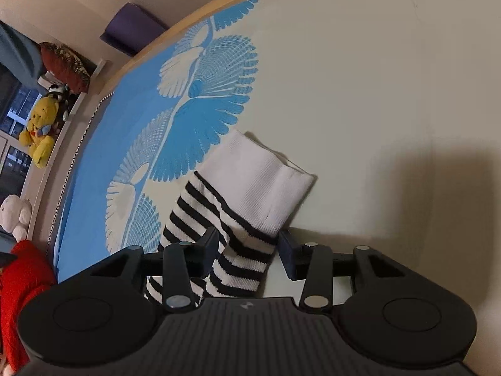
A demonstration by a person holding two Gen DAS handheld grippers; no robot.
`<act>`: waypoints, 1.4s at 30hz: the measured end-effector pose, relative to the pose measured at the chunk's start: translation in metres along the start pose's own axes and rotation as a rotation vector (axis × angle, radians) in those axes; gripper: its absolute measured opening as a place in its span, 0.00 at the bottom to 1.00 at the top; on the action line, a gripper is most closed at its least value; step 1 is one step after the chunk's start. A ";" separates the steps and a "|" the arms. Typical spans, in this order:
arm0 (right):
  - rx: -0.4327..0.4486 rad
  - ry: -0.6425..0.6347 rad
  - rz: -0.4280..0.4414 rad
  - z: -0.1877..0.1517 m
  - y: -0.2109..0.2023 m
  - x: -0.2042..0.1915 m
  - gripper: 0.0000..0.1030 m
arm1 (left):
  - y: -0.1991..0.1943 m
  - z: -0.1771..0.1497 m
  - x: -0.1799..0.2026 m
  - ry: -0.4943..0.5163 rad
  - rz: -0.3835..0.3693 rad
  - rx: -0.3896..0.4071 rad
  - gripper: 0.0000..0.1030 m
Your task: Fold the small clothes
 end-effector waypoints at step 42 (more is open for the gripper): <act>-0.118 -1.371 0.257 -0.287 -0.146 -0.227 0.42 | 0.098 -0.027 -0.088 -0.468 -0.224 -0.371 0.46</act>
Point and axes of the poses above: each gripper's, at about its wrist camera, not at the fingertips, and y roughly the way its jaws point, x to its right, z to its top, the point moved 2 cm from there along y, roughly the way its jaws point
